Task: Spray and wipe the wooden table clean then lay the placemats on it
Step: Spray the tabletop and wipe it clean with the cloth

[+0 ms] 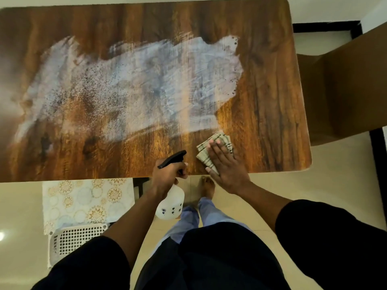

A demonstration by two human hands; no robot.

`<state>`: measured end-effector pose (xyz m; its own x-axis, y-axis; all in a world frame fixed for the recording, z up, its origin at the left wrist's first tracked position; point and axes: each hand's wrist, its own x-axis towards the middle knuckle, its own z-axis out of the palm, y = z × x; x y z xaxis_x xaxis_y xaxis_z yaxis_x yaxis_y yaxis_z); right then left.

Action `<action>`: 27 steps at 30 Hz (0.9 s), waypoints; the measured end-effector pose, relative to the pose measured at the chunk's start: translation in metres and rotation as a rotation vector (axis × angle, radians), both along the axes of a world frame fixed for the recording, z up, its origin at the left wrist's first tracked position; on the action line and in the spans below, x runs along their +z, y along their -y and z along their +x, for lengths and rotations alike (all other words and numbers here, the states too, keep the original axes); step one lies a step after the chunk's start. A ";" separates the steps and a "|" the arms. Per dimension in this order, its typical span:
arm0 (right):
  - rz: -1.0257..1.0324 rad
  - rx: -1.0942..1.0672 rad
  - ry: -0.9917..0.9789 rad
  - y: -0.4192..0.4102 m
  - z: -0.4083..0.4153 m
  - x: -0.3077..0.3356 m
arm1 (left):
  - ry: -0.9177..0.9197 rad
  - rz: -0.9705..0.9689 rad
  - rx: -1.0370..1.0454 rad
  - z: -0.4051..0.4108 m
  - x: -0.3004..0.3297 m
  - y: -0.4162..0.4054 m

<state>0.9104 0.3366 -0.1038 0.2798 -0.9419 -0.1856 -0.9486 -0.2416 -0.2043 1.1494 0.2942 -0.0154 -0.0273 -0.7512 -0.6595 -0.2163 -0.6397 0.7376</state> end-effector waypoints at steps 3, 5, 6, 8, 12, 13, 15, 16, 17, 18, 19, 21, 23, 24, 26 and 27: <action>0.030 -0.193 -0.024 -0.002 -0.045 0.001 | -0.021 -0.003 -0.039 -0.017 0.000 0.006; 0.043 -0.322 -0.037 -0.003 -0.070 0.002 | -0.037 -0.004 -0.049 -0.028 0.002 0.011; 0.050 -0.381 -0.038 -0.003 -0.079 0.003 | -0.046 -0.002 -0.048 -0.033 0.004 0.013; 0.069 -0.464 -0.028 -0.002 -0.086 0.004 | -0.056 0.005 -0.042 -0.041 0.007 0.015; 0.083 -0.559 -0.004 0.002 -0.064 0.006 | -0.066 -0.007 -0.028 -0.048 0.011 0.019; 0.085 -0.552 0.005 0.003 -0.054 0.006 | -0.067 -0.004 -0.018 -0.047 0.010 0.021; 0.094 -0.451 0.018 0.006 -0.031 0.005 | -0.063 0.003 0.011 -0.043 0.009 0.024; 0.094 -0.370 0.025 0.009 -0.018 0.005 | -0.057 0.005 0.023 -0.041 0.009 0.027; 0.090 -0.282 0.039 0.012 -0.003 0.005 | -0.051 0.005 0.033 -0.038 0.010 0.029; 0.080 -0.195 0.059 0.016 0.012 0.005 | -0.046 -0.001 0.039 -0.035 0.012 0.032; 0.072 -0.117 0.072 0.020 0.026 0.006 | -0.038 -0.008 0.037 -0.032 0.014 0.035; 0.054 -0.010 0.072 0.028 0.053 0.008 | -0.011 -0.030 0.032 -0.024 0.018 0.043; 0.057 0.035 0.058 0.035 0.070 0.010 | 0.007 -0.044 0.038 -0.014 0.019 0.050; 0.061 0.054 0.059 0.038 0.073 0.009 | 0.015 -0.041 0.040 -0.008 0.018 0.053; 0.078 0.114 0.058 0.046 0.066 0.007 | 0.021 -0.030 0.032 0.003 0.019 0.062; 0.090 0.138 0.052 0.052 0.058 0.007 | 0.020 -0.014 0.019 0.008 0.018 0.067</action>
<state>0.9682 0.2842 -0.0969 0.4166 -0.8740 -0.2500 -0.8954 -0.3471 -0.2787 1.1572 0.2277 0.0024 -0.0001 -0.7606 -0.6492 -0.2192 -0.6334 0.7421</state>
